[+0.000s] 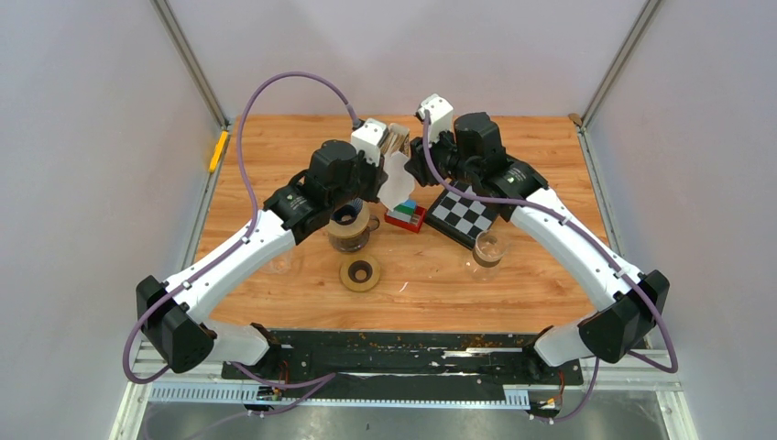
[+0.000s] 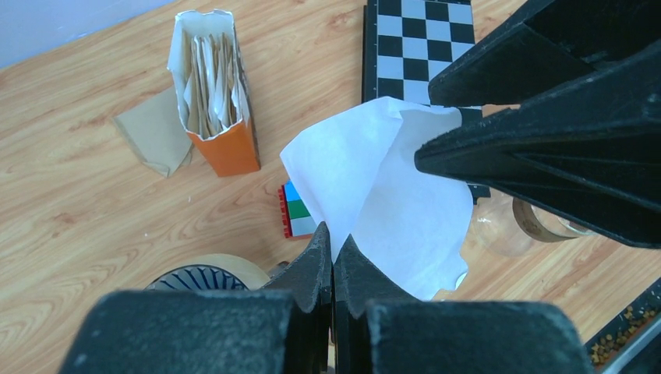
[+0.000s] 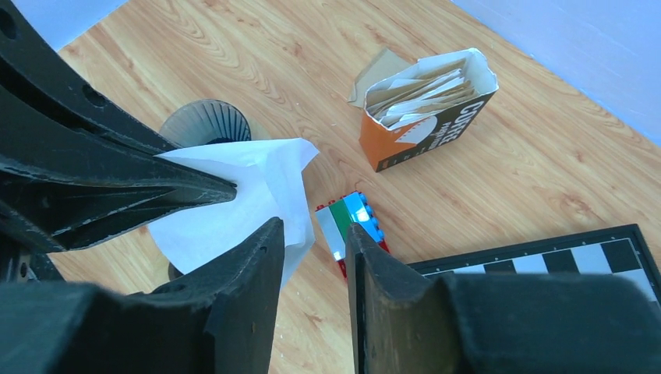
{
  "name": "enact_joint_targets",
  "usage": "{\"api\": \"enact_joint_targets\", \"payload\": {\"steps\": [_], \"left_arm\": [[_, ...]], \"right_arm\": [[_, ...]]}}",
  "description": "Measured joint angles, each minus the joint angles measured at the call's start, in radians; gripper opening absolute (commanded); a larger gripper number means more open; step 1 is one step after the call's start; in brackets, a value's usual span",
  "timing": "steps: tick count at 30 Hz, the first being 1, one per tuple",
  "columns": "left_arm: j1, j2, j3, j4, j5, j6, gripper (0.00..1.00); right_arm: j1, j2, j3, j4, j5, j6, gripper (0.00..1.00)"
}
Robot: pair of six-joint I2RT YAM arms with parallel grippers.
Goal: Place the coffee filter in the dripper
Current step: Place the coffee filter in the coffee dripper.
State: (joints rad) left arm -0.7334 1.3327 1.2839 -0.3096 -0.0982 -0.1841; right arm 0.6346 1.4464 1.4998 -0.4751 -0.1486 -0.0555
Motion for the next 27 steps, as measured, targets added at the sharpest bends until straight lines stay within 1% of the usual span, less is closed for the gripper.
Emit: {"api": "enact_joint_targets", "payload": {"steps": [5, 8, 13, 20, 27], "left_arm": [[0.0, 0.0, 0.0, 0.0, 0.02, 0.009, 0.0], [0.0, 0.0, 0.0, 0.001, 0.03, 0.011, 0.0], [0.0, 0.0, 0.0, 0.004, 0.046, 0.014, 0.0], [0.0, 0.0, 0.0, 0.008, 0.064, 0.014, 0.0], [0.0, 0.0, 0.0, 0.008, 0.063, 0.01, 0.0]], "right_arm": [[0.0, -0.001, 0.0, 0.0, 0.033, -0.037, 0.33], [0.002, -0.006, 0.0, 0.0, 0.04, -0.059, 0.35], [0.003, -0.028, -0.001, 0.0, 0.025, -0.092, 0.42], [0.004, -0.05, -0.002, 0.0, -0.064, -0.13, 0.5], [0.004, -0.05, -0.003, 0.0, -0.132, -0.127, 0.58]]}}
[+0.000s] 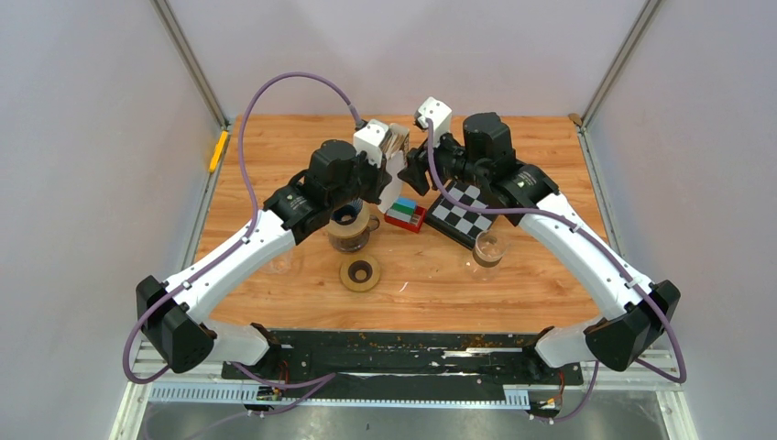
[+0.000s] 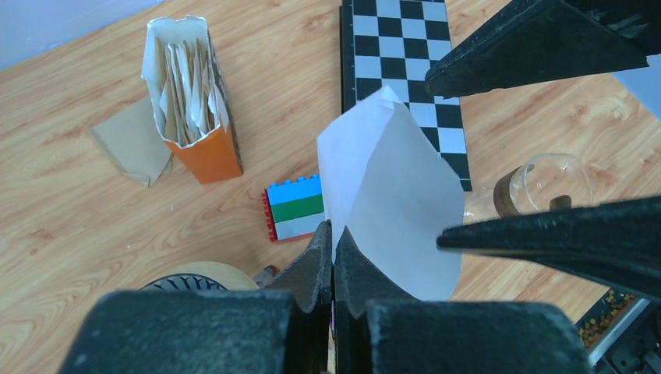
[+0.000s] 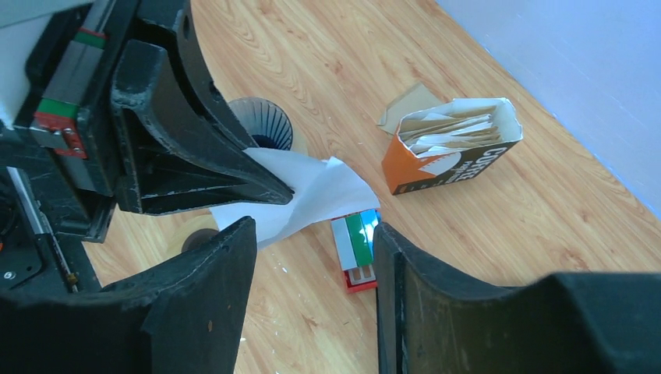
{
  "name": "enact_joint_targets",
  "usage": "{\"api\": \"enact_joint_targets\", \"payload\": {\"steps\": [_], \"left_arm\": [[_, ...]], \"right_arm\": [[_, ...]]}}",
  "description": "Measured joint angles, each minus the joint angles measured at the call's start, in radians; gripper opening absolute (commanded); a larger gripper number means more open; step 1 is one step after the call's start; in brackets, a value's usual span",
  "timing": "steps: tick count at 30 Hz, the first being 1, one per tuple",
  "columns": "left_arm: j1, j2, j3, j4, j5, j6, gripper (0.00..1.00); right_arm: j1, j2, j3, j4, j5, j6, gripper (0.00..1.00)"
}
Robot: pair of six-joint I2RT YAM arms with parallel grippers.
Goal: Place the coffee filter in the dripper
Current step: Place the coffee filter in the coffee dripper.
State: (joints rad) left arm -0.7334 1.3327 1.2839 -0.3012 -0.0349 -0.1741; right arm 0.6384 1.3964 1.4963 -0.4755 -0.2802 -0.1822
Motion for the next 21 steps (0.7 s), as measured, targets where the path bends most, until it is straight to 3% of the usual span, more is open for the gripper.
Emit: {"api": "enact_joint_targets", "payload": {"steps": [21], "left_arm": [[0.0, 0.0, 0.0, 0.0, -0.019, -0.011, 0.0]], "right_arm": [[0.0, 0.018, 0.0, 0.002, -0.063, 0.156, 0.61]]}}
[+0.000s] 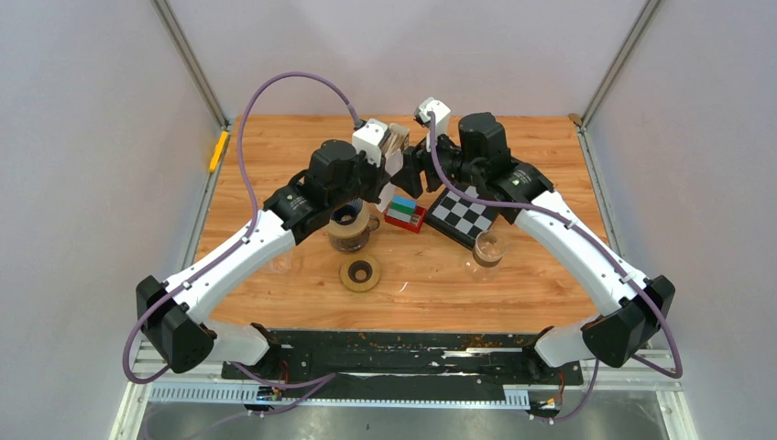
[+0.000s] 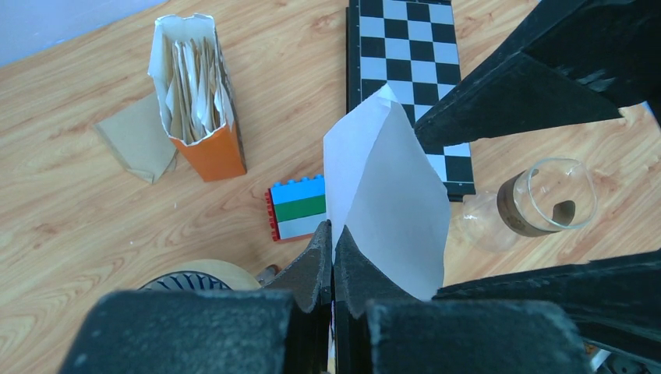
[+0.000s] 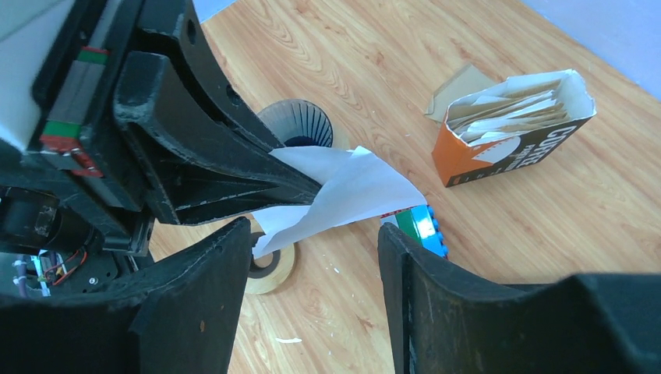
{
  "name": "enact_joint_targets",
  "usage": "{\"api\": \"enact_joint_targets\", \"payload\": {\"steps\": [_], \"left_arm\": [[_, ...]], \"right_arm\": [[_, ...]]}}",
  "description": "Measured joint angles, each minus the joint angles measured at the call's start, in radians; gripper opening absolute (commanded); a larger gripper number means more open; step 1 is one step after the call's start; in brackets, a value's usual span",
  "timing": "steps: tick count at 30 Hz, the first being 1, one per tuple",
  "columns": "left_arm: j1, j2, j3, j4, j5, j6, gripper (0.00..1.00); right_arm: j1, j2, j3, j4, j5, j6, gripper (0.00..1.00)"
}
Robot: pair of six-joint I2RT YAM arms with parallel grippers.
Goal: Place the coffee filter in the dripper
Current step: Place the coffee filter in the coffee dripper.
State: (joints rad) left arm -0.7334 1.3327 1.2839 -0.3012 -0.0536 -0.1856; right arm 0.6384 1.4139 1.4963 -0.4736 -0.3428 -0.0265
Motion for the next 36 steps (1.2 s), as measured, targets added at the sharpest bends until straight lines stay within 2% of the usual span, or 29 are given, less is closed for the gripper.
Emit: {"api": "enact_joint_targets", "payload": {"steps": [9, 22, 27, 36], "left_arm": [[0.0, 0.0, 0.0, 0.0, -0.002, -0.003, 0.0], [0.0, 0.0, 0.0, 0.0, -0.005, -0.01, 0.0], [0.0, 0.0, 0.0, 0.0, -0.011, -0.01, 0.0], [0.0, 0.0, 0.0, 0.0, -0.024, -0.01, 0.0]], "right_arm": [[0.0, 0.036, 0.0, 0.0, 0.012, 0.037, 0.59], [0.003, 0.037, 0.0, -0.001, 0.134, 0.025, 0.42], [0.014, 0.037, 0.0, -0.001, 0.18, -0.006, 0.43], [0.031, 0.037, 0.0, -0.002, 0.202, -0.051, 0.54]]}}
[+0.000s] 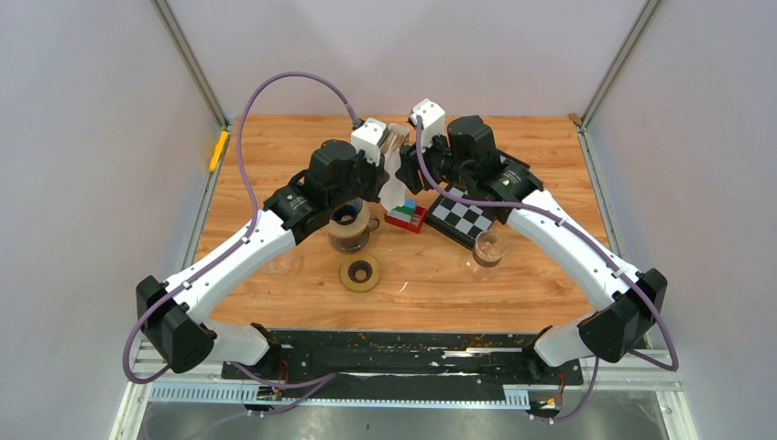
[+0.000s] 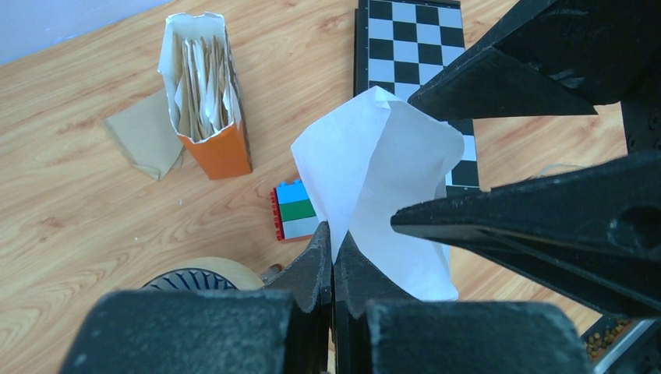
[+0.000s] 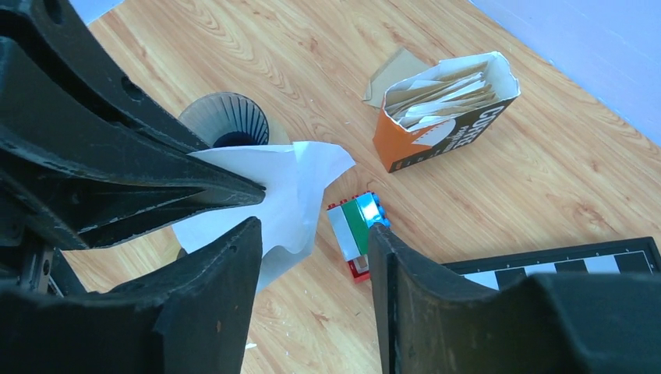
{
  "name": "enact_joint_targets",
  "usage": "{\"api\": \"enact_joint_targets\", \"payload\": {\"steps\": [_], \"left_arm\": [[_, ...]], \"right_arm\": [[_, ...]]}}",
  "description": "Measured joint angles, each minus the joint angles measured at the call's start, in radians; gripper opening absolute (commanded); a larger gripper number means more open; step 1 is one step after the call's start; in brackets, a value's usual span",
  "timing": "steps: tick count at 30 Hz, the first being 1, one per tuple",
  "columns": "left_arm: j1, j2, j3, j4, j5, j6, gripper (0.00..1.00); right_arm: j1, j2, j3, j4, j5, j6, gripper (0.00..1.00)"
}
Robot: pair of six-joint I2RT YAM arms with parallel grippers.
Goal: Place the coffee filter in the dripper
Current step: Place the coffee filter in the coffee dripper.
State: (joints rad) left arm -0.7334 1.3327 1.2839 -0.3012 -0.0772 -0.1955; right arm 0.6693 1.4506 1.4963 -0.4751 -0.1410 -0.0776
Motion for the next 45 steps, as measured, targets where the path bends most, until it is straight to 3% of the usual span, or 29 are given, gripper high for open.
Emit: {"api": "enact_joint_targets", "payload": {"steps": [24, 45], "left_arm": [[0.0, 0.0, 0.0, 0.0, 0.0, -0.009, 0.0], [0.0, 0.0, 0.0, 0.0, -0.019, -0.008, 0.0]], "right_arm": [[0.005, 0.01, 0.055, -0.029, -0.084, 0.051, 0.57], [0.047, 0.022, 0.056, -0.044, 0.143, -0.063, 0.55]]}}
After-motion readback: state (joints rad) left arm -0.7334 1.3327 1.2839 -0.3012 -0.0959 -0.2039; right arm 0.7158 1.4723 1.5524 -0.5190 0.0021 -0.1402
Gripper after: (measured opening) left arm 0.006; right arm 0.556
